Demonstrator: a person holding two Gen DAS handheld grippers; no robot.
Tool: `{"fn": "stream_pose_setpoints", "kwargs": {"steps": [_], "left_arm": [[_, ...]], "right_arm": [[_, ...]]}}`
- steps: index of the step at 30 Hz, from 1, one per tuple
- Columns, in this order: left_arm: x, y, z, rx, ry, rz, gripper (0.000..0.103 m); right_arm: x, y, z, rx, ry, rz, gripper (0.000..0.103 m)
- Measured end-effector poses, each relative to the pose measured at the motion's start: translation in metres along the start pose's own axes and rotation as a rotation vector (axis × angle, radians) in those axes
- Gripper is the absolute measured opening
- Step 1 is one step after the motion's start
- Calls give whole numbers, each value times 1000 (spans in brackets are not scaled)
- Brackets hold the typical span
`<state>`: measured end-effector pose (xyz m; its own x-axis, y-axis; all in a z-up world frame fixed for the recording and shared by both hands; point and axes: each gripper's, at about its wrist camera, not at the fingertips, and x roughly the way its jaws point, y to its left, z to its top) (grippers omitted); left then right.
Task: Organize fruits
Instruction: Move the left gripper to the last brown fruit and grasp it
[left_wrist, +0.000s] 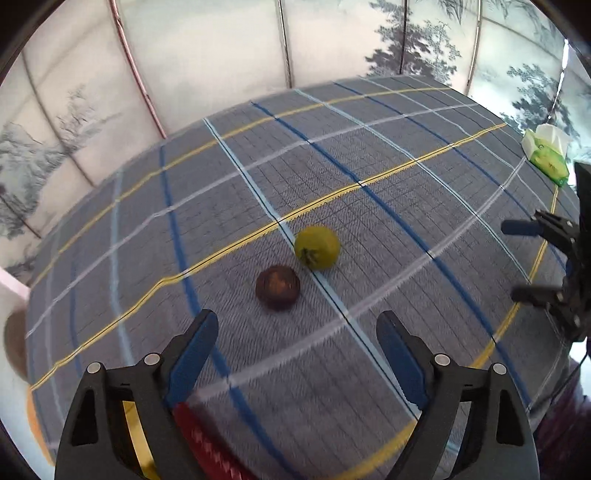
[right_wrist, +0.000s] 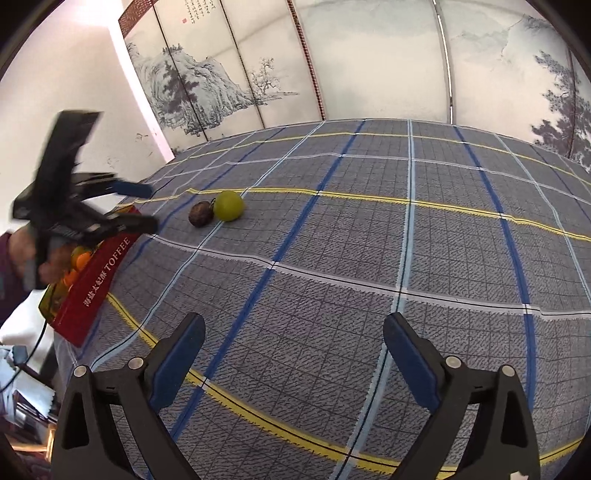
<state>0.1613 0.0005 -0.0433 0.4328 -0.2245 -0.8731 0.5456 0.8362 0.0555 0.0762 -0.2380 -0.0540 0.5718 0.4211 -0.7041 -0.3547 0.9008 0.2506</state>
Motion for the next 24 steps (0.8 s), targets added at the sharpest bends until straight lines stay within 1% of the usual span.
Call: {"fn": "stream_pose_setpoints", "kwargs": {"steps": [5,7,8,9,10,11,12,13,14,16,17,20,21,22,24], "left_arm": [[26,14,17,11,32,-4,86],[39,19,19,7,55,-4,83],[46,22,19,-2,78,-13,73],[52,26,19,-25,103,-46,57],[55,29,20,-44,110,-68,50],[59,32,21,-56,116,-70,44],[62,33,21,-68,129,-73,42],[65,33,21,-77,147,-75,37],[64,30,21,-70,144,-53,35],[61,27,19,-83,154,-38,35],[58,26,16,-105,158,-25,35],[31,18,0,-212,120,36,35],[21,15,-6,-246,109,43,35],[7,10,-15,-288,88,27,35],[-15,-1,-29,-337,50,8,35]], "right_arm": [[1,1,0,-1,6,22,96],[1,2,0,-3,7,28,96],[2,2,0,-3,8,31,96],[2,1,0,-3,10,33,97],[3,2,0,-4,12,36,97],[3,2,0,-3,15,37,97],[4,2,0,-4,17,36,97],[5,1,0,-3,21,36,97],[6,1,0,-3,23,36,97],[6,1,0,-2,21,36,97],[6,1,0,-1,20,35,97],[7,0,0,4,21,25,97],[7,0,1,3,21,21,97],[8,0,1,3,24,17,97],[11,1,3,5,35,15,97]]}}
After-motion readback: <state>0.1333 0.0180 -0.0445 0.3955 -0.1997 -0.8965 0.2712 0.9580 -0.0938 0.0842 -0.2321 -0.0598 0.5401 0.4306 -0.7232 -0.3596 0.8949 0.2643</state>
